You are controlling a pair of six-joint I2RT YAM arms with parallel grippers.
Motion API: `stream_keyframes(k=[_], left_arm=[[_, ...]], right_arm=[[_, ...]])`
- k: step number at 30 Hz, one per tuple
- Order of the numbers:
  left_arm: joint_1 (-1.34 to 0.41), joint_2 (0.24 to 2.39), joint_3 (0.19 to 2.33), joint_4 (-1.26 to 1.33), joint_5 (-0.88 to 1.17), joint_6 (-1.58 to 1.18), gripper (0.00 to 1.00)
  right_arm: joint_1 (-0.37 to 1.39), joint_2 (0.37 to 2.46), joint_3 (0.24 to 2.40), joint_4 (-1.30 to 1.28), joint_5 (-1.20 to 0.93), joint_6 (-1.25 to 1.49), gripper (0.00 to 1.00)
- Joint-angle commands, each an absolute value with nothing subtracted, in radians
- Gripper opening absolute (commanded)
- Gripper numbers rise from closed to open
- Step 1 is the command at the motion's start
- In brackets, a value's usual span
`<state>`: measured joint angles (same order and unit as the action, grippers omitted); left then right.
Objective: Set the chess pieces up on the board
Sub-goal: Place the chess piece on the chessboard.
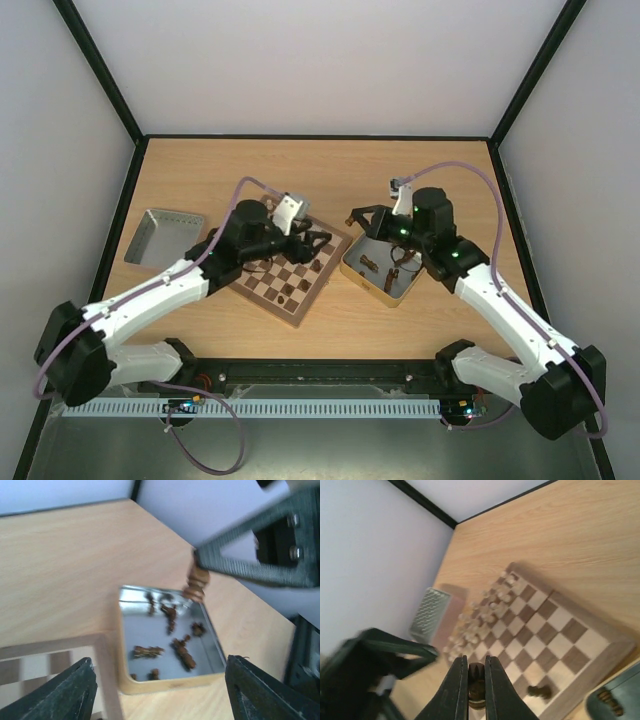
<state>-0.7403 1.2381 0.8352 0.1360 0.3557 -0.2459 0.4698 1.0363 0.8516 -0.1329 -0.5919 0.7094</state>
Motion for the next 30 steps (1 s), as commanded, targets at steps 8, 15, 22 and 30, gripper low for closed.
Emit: stream_keyframes(k=[8,15,22,30], left_arm=[[-0.551,0.996,0.846,-0.072,-0.086,-0.471,0.76],[-0.501,0.949,0.829,-0.071,-0.092,-0.475,0.77],[-0.49,0.952,0.827,-0.074,-0.084,-0.471,0.78],[-0.48,0.924,0.827,-0.102,-0.092,-0.471,0.78]], right_arm=[[0.752,1.161,0.763,-0.075,-0.018,0.41,0.02],[0.897,1.178,0.668,-0.011,0.049,0.38,0.02],[0.983,1.183,0.619,0.046,0.034,0.339,0.02],[1.101,1.248,0.62,0.098,0.058,0.26,0.03]])
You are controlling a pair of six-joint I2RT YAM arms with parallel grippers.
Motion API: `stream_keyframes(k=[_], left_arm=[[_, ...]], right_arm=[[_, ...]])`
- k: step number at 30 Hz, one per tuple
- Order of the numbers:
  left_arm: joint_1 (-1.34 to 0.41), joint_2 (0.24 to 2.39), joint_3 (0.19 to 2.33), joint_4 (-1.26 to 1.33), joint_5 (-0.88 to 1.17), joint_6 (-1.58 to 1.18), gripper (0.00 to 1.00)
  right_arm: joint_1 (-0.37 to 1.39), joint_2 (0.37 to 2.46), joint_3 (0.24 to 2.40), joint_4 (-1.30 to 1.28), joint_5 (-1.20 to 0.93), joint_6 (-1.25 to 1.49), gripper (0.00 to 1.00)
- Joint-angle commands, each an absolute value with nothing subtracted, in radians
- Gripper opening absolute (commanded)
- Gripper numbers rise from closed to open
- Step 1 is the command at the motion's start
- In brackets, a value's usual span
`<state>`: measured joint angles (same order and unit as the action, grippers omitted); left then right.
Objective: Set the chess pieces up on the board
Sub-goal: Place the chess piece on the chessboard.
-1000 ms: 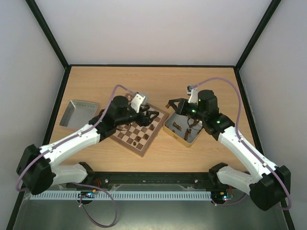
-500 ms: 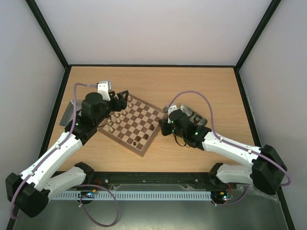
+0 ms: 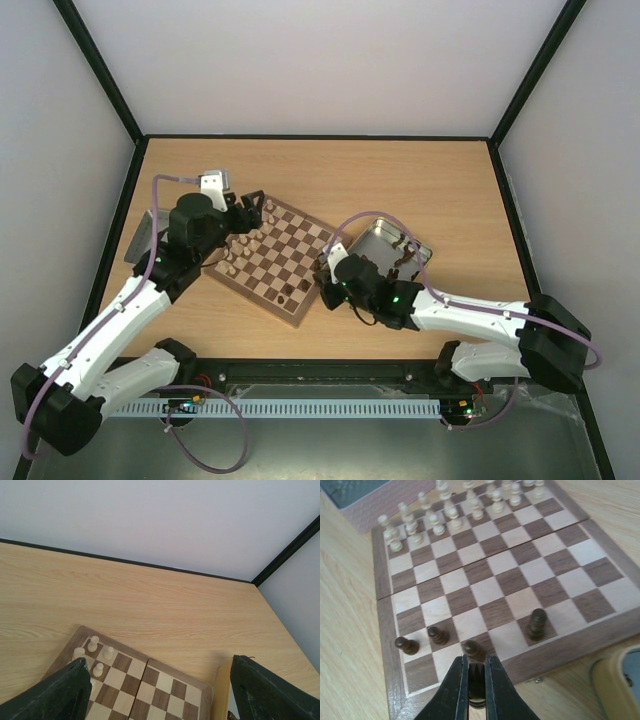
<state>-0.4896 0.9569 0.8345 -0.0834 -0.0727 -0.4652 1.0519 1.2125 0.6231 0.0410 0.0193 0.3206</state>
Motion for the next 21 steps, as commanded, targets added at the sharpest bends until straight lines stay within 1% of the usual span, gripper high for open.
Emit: stream_keyframes(k=[1,5,10,21], left_arm=[[-0.48,0.916,0.826,-0.111,-0.093,-0.471,0.78],[-0.479,0.877,0.81,-0.128,-0.095,-0.466,0.78],[-0.479,0.845,0.782,-0.124,-0.094,-0.453,0.78],[-0.477,0.851,0.799,-0.149,-0.121,-0.43,0.78]], right_arm=[[1.117,1.258,0.623,0.099,0.054,0.25,0.03],[1.161,1.287,0.619,0.128,0.041,0.215,0.03],[1.169,1.323,0.594,0.199,0.022,0.194,0.03],[1.179,1.461,0.591,0.364,0.007,0.111,0.04]])
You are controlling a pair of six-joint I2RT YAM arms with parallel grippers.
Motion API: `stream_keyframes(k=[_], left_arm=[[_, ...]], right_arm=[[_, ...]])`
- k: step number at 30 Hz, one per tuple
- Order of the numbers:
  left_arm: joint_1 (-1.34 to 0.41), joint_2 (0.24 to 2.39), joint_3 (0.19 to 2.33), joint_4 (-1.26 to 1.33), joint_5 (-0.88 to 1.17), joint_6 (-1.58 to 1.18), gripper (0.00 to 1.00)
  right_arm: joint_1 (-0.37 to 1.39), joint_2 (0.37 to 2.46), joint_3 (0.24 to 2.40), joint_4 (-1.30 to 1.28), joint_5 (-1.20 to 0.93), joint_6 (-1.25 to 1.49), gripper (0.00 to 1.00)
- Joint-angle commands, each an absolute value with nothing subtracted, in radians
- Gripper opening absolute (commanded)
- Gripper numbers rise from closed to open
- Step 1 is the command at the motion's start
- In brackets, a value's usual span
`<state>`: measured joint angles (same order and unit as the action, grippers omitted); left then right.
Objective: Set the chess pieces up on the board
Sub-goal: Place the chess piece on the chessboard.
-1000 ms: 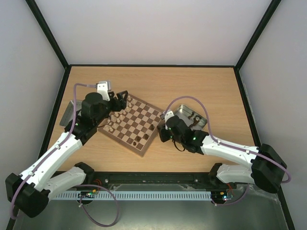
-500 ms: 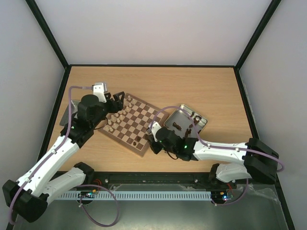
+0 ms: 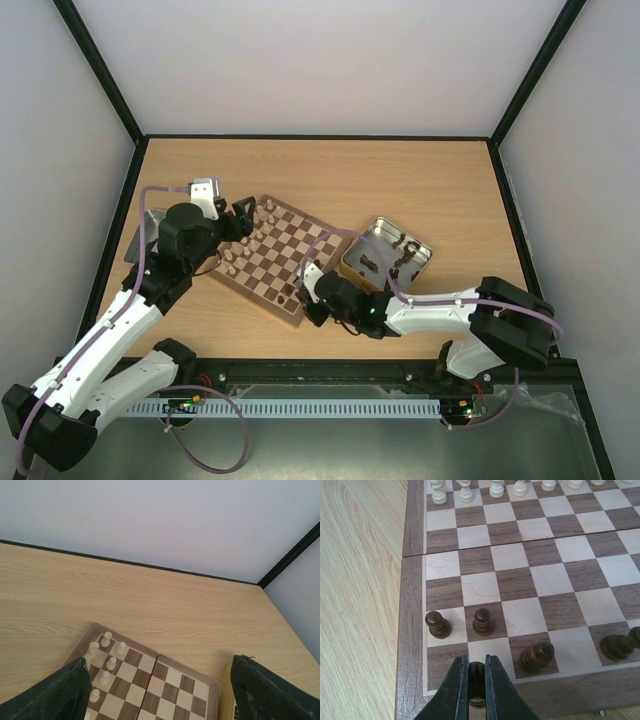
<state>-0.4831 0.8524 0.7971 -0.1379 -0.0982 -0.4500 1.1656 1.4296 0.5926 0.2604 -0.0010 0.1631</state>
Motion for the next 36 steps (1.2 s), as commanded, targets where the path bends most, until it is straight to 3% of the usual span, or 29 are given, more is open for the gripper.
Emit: stream_keyframes(k=[1,25,33,36], left_arm=[[-0.477,0.849,0.799,-0.149,-0.124,-0.431,0.78],[-0.471,0.86,0.784,-0.14,-0.133,-0.425,0.78],[-0.468,0.862,0.777,-0.132,-0.125,-0.423,0.78],[-0.466,0.863,0.771,-0.125,-0.116,-0.423,0.78]], right_arm=[[1.18,1.473,0.595,0.365,0.014,0.103,0.04],[1.181,1.592,0.635,0.398,0.053,0.04,0.08],[1.181,1.574,0.619,0.402,0.063,0.051,0.28],[1.182,1.566,0.611,0.41,0.065,0.051,0.3]])
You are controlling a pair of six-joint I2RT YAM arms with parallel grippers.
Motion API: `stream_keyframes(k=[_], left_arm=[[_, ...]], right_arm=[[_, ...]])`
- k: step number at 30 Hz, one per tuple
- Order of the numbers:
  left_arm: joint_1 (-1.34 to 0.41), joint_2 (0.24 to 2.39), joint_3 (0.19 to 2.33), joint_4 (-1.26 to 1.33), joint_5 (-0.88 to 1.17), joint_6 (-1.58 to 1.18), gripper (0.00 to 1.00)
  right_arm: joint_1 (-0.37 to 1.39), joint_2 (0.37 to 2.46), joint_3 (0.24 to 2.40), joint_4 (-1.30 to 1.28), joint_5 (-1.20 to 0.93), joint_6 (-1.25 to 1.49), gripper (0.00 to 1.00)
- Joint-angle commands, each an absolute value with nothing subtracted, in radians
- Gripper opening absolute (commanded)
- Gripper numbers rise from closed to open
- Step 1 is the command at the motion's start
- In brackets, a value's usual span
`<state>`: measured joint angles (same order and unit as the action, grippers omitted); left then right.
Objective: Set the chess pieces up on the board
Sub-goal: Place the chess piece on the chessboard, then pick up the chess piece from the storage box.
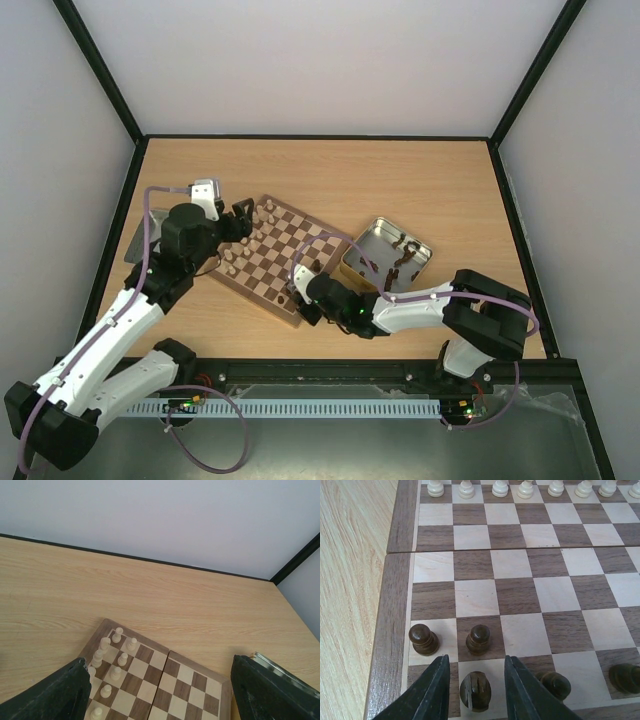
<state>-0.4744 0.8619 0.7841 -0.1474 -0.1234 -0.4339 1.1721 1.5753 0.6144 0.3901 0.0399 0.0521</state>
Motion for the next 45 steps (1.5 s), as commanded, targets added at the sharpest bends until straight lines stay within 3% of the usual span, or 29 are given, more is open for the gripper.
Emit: stream_keyframes(k=[1,13,18,22,28,35,45], left_arm=[[-0.466,0.863,0.77,-0.124,-0.113,-0.423,0.78],[-0.465,0.841,0.781,-0.135,-0.087,-0.444,0.78],[-0.465,0.822,0.82,-0.182,-0.091,-0.467,0.78],[-0.463,0.816,0.825,-0.199,-0.061,-0.477,0.78],[-0.463,0.849,0.816,-0.151,-0.01,-0.496,0.79],[-0.463,0.931,0.816,-0.034,0.033,-0.535,0.79],[-0.463,0.992,0.822,-0.013,0.034,-0.514,0.79]], right_arm=[[1.182,1.566,0.611,0.411,0.065,0.052,0.3],[1.182,1.308,0.635,0.335,0.108,0.127,0.33],[1.176,1.163,0.66,0.227,0.293,0.287,0.36],[1.091,1.108,0.731,-0.021,0.417,0.507,0.41],[0.826,1.132,0.836,-0.382,0.326,0.734,0.45],[0.583,1.199,0.833,-0.552,0.198,0.808,0.44],[0.532,1.361,0.827,-0.613,0.232,0.832,0.33]])
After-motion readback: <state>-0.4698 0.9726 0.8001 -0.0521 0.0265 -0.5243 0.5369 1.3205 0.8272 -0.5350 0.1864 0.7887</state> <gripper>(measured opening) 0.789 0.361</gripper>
